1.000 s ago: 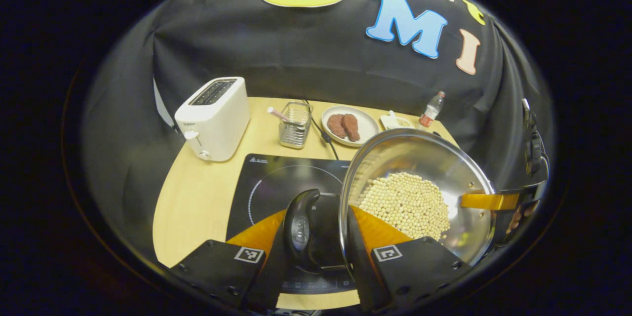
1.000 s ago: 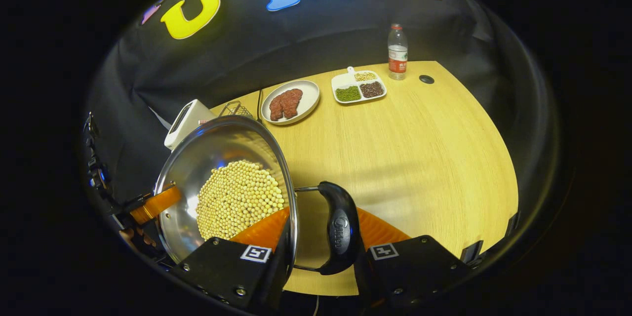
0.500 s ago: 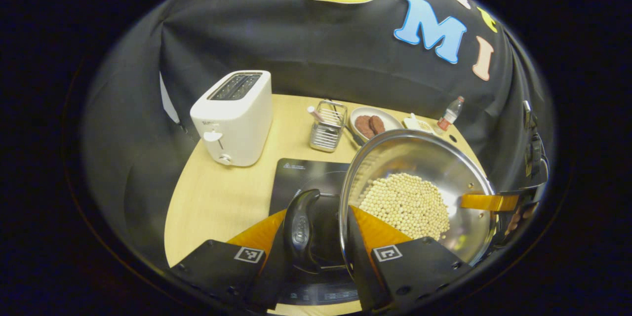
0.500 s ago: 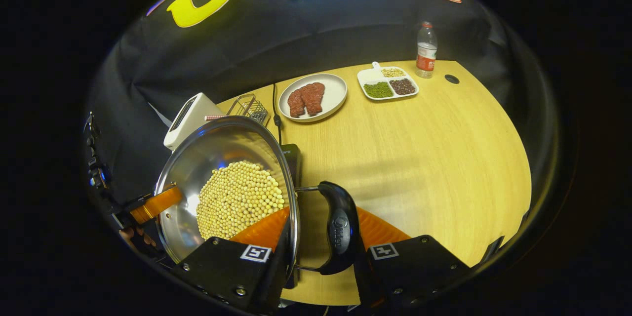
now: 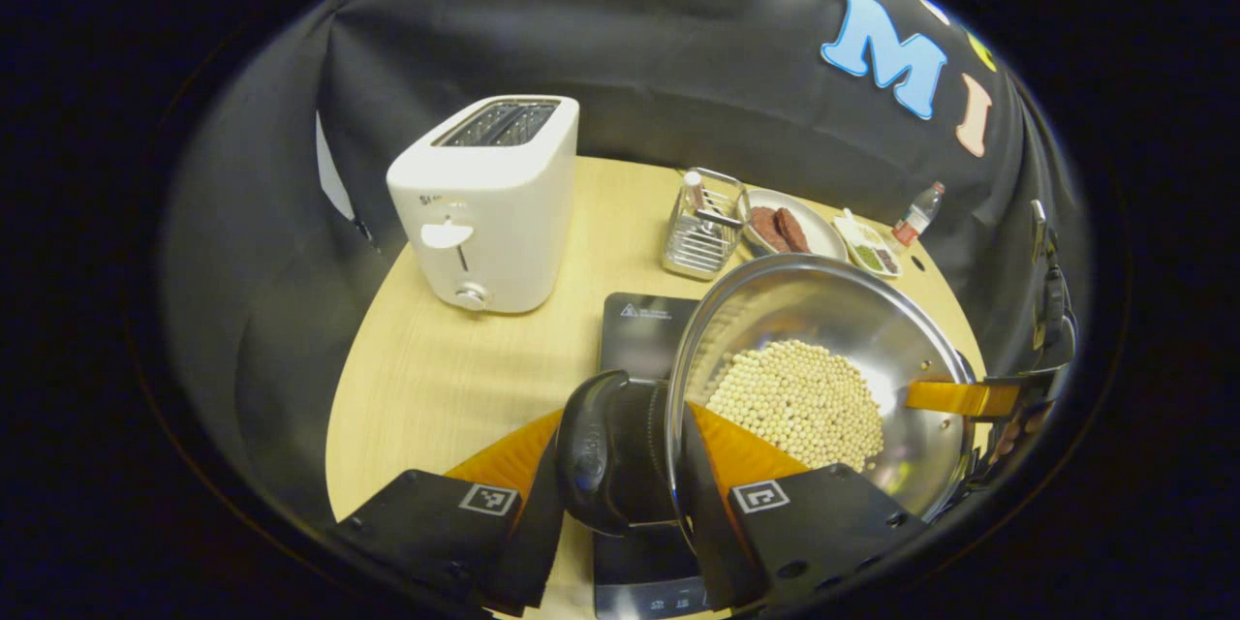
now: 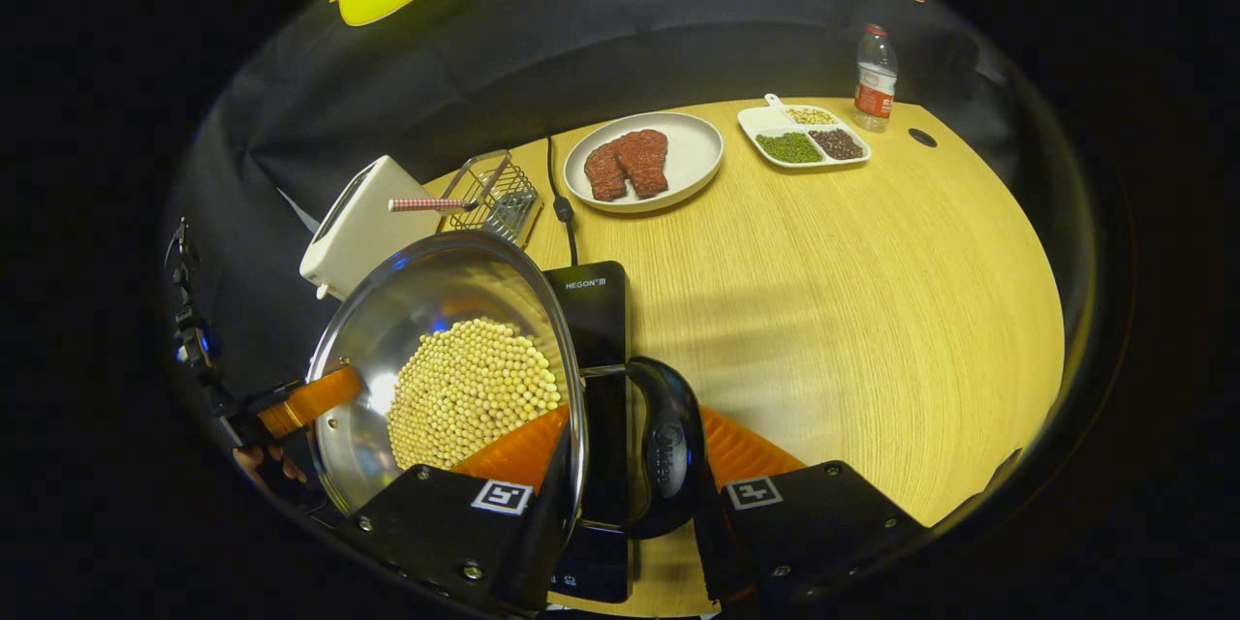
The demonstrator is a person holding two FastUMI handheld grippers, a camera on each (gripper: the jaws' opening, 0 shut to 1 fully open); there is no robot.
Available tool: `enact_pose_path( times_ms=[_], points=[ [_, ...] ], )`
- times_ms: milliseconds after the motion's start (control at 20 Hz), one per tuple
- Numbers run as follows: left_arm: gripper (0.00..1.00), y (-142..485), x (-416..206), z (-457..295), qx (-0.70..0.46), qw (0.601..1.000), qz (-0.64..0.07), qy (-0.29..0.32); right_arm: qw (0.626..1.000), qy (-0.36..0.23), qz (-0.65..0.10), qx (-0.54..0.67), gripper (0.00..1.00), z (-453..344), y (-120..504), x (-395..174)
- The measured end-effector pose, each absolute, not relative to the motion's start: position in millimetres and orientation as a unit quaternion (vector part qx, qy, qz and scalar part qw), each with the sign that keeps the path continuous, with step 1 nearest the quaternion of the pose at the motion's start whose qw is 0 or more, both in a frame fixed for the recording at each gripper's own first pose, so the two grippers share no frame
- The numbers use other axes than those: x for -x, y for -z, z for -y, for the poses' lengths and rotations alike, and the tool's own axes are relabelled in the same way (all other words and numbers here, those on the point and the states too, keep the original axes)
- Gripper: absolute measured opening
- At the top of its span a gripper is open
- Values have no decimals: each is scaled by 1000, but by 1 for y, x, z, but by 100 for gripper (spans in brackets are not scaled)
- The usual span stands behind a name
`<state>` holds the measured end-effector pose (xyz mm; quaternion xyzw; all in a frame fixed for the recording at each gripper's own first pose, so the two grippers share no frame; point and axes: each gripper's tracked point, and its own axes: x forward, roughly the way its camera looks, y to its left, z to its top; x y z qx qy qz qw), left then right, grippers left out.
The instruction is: First push the handle of the pot to place it horizontally, then grasp the pot with both hands and set it on the induction cooktop.
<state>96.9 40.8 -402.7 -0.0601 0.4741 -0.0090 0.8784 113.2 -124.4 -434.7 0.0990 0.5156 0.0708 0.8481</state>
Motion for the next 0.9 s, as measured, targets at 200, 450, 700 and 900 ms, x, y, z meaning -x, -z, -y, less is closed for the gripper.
enact_pose_path(
  times_ms=[200,450,700,900],
  points=[
    [63,405,-96,-41,64,877,-476,9,849,-68,-515,-96,58,139,416,-117],
    [63,406,-94,-43,60,880,-471,4,851,-67,-511,-98,58,142,416,-112],
    [87,403,-93,-44,15,889,-458,16,860,-65,-501,-72,62,156,416,-109],
    [90,398,-87,-51,25,893,-449,-6,888,-64,-454,-31,80,167,383,-119]
  ],
)
